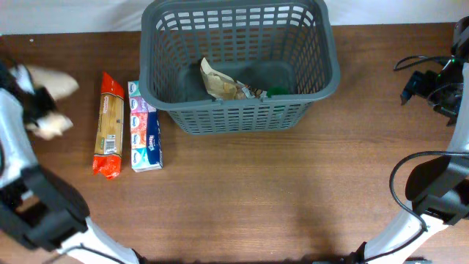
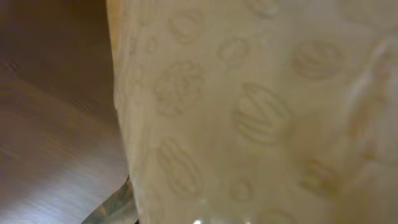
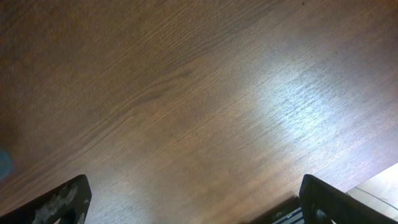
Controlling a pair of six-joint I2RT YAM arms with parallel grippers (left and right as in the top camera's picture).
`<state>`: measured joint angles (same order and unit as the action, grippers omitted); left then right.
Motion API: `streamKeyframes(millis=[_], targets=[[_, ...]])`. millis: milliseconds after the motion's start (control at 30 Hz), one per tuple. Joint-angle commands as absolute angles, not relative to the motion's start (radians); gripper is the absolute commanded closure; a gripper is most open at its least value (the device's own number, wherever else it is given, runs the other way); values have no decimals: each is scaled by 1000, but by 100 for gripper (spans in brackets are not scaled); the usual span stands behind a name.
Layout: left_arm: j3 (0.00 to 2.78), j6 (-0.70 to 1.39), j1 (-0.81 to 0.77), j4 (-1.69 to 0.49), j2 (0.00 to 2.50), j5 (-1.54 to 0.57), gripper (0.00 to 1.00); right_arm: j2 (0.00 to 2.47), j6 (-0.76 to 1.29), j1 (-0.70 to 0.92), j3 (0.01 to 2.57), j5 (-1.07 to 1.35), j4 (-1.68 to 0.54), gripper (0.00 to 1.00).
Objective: Pack container
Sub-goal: 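Carry the bag over the basket and drop it in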
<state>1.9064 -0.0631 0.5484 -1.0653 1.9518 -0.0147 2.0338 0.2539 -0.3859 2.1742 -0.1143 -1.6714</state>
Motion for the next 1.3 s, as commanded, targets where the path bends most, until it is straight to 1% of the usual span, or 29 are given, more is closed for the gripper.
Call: streamKeyframes(millis=[0, 133, 300, 367, 467, 600, 733, 867, 1267], targets=[[2066, -42, 488, -1048, 1702, -158, 98, 2035, 250, -394, 2169, -113, -1668, 1], [2129, -35, 364, -1010, 1566, -184, 98, 2035, 251, -394, 2169, -113, -1668, 1], [2133, 4, 173, -969, 1477, -188, 98, 2035, 251, -394, 2169, -113, -1668, 1], [2132, 40, 81, -952, 1477, -188, 98, 2035, 251, -394, 2169, -113, -1668, 1], [2131, 42, -86, -913, 1527, -169, 98, 2035, 250, -394, 2169, -113, -1668, 1], [2131, 42, -199, -876, 1613, -127, 98, 2035, 251, -394, 2169, -113, -1668, 1], [2131, 42, -258, -820, 1723, -115, 98, 2035, 250, -394, 2169, -113, -1668, 1], [2131, 42, -286, -814, 1829, -101, 98, 2035, 251, -394, 2169, -113, -1668, 1], [2131, 41, -329, -966, 2028, -101, 98, 2035, 250, -394, 2169, -113, -1668, 1]])
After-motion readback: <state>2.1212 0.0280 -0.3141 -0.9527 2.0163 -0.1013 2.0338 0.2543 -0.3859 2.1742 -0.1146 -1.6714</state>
